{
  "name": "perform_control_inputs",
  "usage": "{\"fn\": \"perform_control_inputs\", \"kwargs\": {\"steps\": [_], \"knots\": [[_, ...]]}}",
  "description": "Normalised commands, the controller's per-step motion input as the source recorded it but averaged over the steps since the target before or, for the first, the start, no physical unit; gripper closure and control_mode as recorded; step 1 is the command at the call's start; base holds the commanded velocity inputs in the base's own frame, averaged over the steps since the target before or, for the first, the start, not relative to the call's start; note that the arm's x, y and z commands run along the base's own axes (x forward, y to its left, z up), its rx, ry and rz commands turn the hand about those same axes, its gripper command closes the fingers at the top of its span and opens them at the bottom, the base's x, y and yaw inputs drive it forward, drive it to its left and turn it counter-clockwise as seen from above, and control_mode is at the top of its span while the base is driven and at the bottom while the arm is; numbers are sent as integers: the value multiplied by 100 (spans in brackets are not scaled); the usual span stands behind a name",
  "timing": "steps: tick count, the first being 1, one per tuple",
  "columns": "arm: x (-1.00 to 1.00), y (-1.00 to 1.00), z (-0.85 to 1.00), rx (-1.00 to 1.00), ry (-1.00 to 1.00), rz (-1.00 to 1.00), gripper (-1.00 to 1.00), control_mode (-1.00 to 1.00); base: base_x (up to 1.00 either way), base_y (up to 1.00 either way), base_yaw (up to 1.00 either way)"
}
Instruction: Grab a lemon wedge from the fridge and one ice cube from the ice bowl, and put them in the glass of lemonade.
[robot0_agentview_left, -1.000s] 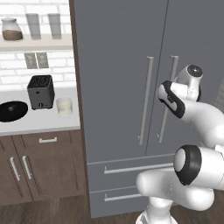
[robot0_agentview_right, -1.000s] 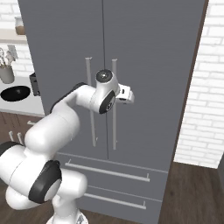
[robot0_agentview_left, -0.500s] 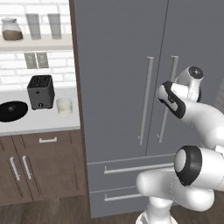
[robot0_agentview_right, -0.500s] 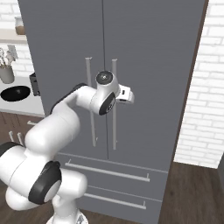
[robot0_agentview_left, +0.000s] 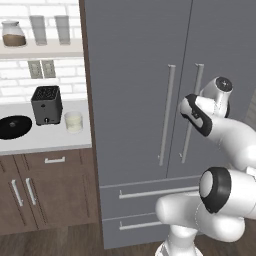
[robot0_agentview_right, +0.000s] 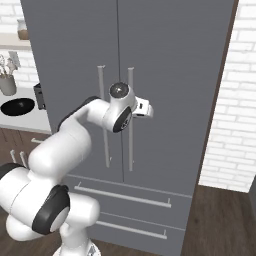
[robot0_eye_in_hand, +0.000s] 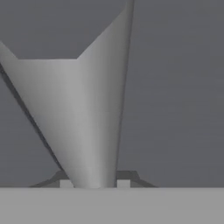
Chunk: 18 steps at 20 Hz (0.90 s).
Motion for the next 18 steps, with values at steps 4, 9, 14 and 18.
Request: {"fn": "perform_control_inputs", "kwargs": {"steps": [4,9,14,18], "knots": [[-10,-64,0,3,-8,-4,100,-100,0,0,0],[-50,-84,0,9,-12,-5,100,-100,0,0,0],[-93,-86,4,10,-10,-5,100,-100,0,0,0],[-78,-89,30,10,0,-5,100,-100,0,0,0]]}}
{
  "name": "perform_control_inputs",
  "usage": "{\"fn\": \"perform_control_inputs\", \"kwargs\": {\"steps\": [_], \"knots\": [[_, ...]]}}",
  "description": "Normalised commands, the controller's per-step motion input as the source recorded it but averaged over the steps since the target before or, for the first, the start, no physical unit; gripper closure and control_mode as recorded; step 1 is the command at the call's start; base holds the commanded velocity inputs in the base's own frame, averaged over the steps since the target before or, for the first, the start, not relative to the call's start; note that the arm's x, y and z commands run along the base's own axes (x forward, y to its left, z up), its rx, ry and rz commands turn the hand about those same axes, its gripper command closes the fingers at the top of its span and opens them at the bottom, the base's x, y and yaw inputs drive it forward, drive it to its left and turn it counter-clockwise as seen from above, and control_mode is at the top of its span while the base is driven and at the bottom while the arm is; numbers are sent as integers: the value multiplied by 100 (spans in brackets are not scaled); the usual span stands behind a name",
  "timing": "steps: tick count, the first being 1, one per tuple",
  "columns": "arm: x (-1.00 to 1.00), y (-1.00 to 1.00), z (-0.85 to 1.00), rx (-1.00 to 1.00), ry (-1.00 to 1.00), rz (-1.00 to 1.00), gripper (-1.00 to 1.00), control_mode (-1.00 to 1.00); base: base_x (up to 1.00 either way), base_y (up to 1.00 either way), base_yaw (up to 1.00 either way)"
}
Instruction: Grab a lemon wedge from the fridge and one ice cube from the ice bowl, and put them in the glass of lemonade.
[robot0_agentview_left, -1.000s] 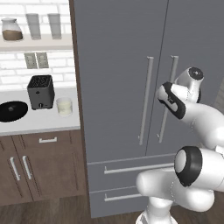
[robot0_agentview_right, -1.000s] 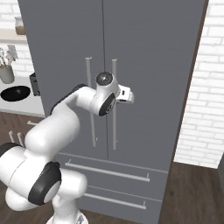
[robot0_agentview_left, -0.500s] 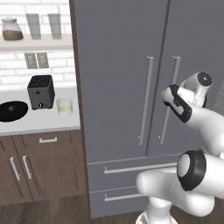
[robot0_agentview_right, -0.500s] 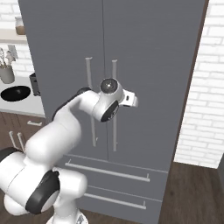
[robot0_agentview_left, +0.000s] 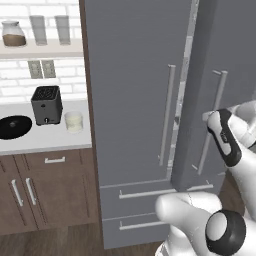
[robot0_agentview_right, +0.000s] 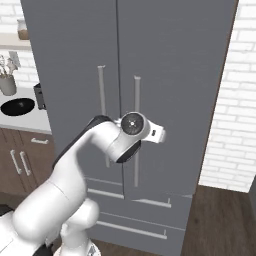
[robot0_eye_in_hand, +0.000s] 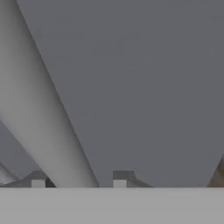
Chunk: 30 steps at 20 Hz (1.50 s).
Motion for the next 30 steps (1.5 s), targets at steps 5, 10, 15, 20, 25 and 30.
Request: {"fn": "perform_control_inputs", "kwargs": {"steps": [5,10,15,20,25,30], "knots": [[-73,-92,29,10,0,-5,100,-100,0,0,0],[-83,-94,9,13,-1,-7,100,-100,0,0,0],[-98,-89,0,15,-6,-7,100,-100,0,0,0],[-56,-60,0,7,0,-9,-100,-100,0,0,0],[-44,-24,28,1,-2,-5,-100,-100,0,0,0],[-78,3,69,1,-10,0,-100,-100,0,0,0]]}}
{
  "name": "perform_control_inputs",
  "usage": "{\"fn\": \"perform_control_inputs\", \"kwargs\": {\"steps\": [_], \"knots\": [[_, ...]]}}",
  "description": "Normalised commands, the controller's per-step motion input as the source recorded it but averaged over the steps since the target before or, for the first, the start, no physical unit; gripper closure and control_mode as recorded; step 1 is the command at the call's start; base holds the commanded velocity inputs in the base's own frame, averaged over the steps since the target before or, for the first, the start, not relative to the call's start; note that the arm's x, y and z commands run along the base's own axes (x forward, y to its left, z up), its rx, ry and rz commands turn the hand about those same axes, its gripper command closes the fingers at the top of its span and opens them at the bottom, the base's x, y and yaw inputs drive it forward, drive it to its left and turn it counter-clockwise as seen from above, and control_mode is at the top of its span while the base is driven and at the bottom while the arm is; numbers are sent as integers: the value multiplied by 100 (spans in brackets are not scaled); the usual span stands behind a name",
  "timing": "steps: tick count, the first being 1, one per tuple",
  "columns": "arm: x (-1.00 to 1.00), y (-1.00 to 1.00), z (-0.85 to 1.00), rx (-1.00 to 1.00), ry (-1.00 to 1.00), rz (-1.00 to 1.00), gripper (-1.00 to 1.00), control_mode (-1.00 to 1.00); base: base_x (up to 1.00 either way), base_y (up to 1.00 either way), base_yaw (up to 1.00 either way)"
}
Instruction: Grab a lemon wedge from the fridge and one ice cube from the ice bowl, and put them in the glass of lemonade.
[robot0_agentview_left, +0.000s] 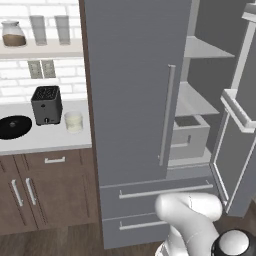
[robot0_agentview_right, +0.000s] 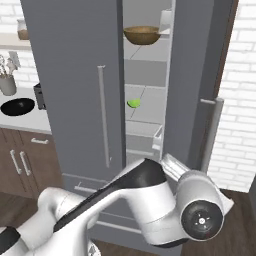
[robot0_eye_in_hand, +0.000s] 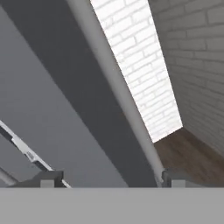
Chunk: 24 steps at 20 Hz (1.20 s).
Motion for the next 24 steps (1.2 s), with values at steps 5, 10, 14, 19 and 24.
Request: {"fn": "perform_control_inputs", "kwargs": {"steps": [5,10,14,19,24], "knots": [[-25,68,76,-13,0,-5,-100,-100,0,0,0],[12,100,71,-43,8,-20,-100,-100,0,0,0],[33,100,40,-48,16,-24,-100,-100,0,0,0],[66,91,6,-52,24,-31,-100,-100,0,0,0],[97,30,0,-53,28,-37,-100,-100,0,0,0]]}}
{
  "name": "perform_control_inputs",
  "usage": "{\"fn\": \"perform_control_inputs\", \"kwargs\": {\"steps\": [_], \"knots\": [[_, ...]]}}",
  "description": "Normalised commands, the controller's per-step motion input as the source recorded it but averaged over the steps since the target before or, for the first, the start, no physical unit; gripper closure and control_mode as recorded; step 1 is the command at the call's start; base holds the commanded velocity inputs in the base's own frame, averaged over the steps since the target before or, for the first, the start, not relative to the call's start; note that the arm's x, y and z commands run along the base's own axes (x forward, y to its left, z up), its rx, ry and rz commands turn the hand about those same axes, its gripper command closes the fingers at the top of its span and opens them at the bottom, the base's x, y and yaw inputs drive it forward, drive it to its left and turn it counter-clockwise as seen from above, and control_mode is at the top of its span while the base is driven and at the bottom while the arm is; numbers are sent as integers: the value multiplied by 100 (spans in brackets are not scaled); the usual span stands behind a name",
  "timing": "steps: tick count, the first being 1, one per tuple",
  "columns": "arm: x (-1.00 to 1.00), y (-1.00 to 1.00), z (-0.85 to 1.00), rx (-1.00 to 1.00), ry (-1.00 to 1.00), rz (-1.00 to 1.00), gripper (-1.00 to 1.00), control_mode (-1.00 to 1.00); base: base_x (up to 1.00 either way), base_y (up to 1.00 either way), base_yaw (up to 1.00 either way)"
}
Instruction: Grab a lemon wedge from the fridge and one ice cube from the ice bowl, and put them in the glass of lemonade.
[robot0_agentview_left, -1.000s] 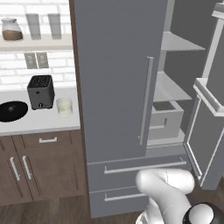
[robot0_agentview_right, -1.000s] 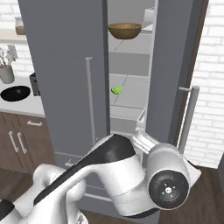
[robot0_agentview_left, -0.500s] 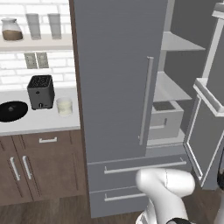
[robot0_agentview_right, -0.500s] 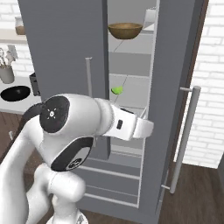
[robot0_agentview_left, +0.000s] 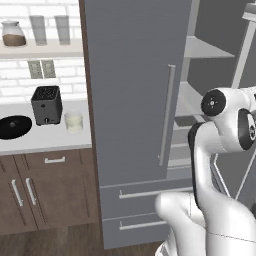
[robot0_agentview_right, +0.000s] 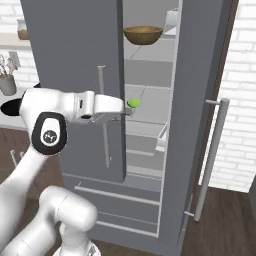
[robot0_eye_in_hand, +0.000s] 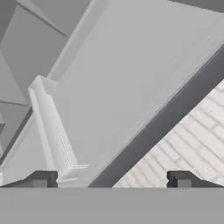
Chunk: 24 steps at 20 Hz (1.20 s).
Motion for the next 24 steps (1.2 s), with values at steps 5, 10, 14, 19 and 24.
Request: {"fn": "perform_control_inputs", "kwargs": {"steps": [5,10,14,19,24], "knots": [[78,-16,0,-29,43,-25,-100,-100,0,0,0],[16,-48,0,0,17,-21,-100,-100,0,0,0],[21,-59,0,0,3,-16,-100,-100,0,0,0],[34,-65,-1,0,4,-12,-100,-100,0,0,0],[3,-81,-4,0,5,-16,-100,-100,0,0,0]]}}
